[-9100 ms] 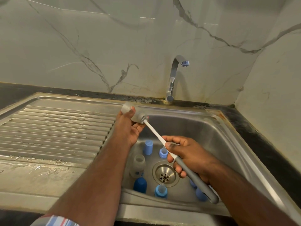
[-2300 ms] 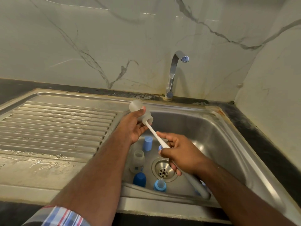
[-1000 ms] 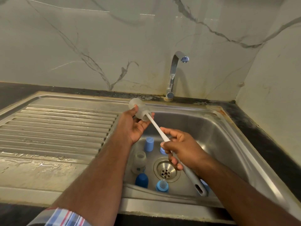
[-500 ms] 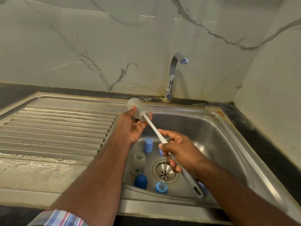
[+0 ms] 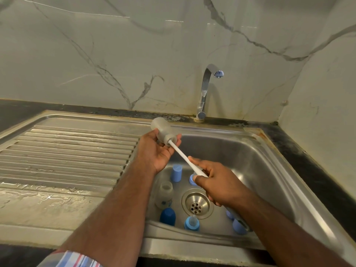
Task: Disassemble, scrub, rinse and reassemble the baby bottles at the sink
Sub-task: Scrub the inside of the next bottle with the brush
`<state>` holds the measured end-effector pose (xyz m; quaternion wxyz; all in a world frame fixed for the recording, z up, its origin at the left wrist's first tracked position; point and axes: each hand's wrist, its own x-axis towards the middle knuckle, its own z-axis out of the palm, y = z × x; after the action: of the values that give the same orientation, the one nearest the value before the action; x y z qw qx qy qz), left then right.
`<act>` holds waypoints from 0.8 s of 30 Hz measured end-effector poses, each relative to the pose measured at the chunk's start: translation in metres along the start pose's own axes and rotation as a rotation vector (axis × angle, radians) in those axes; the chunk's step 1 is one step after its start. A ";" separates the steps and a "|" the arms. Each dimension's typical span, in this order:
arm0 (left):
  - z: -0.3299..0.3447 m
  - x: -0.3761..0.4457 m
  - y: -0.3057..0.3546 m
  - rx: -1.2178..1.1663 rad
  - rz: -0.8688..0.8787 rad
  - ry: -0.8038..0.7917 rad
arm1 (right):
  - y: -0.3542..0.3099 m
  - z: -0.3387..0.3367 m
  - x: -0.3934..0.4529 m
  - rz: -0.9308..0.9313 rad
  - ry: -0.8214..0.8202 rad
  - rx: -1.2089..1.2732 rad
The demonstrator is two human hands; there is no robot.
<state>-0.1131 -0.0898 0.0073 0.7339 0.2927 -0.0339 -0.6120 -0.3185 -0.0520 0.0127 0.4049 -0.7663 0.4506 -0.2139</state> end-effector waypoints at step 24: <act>0.000 0.001 -0.003 0.171 0.061 0.039 | -0.006 -0.009 0.004 0.147 -0.178 0.861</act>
<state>-0.1152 -0.0912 0.0058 0.7251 0.3650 -0.0804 -0.5785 -0.3195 -0.0580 0.0226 0.7384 -0.5093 0.3373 -0.2857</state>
